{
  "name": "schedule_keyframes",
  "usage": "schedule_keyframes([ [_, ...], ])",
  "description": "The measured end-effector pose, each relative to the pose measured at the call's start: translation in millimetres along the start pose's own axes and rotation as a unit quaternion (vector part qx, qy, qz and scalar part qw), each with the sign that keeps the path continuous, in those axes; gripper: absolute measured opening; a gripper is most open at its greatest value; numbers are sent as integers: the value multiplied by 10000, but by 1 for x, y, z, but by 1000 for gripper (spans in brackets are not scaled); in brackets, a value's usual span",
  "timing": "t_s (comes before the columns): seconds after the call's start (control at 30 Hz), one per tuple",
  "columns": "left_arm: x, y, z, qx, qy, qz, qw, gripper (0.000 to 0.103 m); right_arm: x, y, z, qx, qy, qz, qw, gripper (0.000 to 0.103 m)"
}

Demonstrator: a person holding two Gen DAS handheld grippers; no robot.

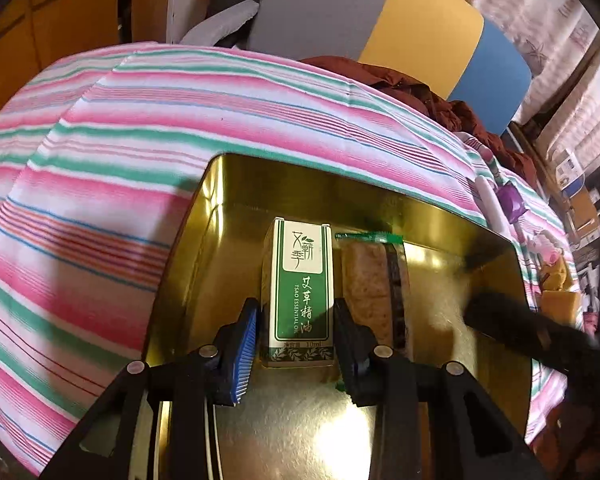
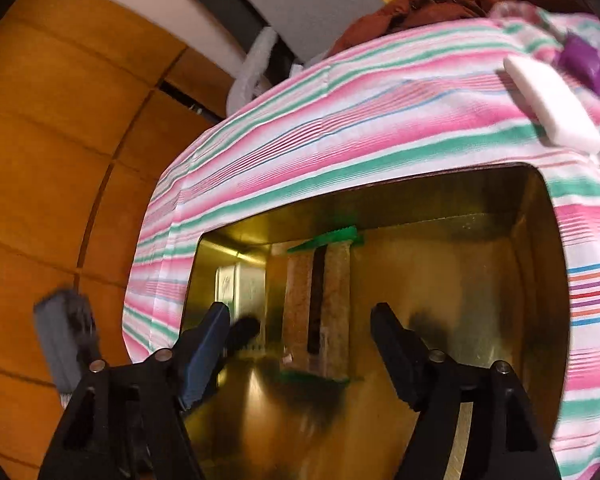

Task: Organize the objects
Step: 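Lower the cracker snack into the tray with the right tool while the left drops the green box, then move the right tool back to the pile and reach for the cream box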

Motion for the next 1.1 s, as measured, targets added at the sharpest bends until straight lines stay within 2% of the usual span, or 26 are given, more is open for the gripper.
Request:
schedule_keyframes([
  [0.03,0,-2,1,1,-29,26,10000,37,-5,4,2,-100,7,-6,9999,74],
  [0.17,-6,-8,1,-36,-259,-7,9997,62,-23,16,4,-284,-14,-11,9996,74],
  [0.2,-9,-10,1,-28,-272,-49,9996,64,-29,18,0,-338,4,-37,9994,75],
  [0.37,-30,-14,10,-318,-440,-406,9977,65,-55,23,1,-621,104,-282,9976,76],
  [0.47,-41,-10,6,-642,-195,-549,9962,65,-63,24,4,-708,175,-394,9966,76],
  [0.57,-45,0,-5,-720,13,-585,9957,65,-75,24,4,-787,231,-491,9954,77],
  [0.77,-41,20,-37,-454,228,-470,9976,65,-100,23,-10,-867,426,-666,9931,79],
  [0.93,-54,35,-72,-331,571,-701,9954,66,-123,24,-30,-829,648,-843,9909,79],
  [1.1,-63,44,-113,-38,893,-747,9932,67,-148,27,-55,-750,870,-1018,9882,79],
])
Point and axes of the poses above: each gripper's, at about its wrist camera, not at the fingertips, and x roughly the way its jaws point, z to its left, y to its underside, the point moved 9 cm from there along x, roughly the way its jaws point, and after that the axes turned 5 degrees about -y, right-handed, at the moved point
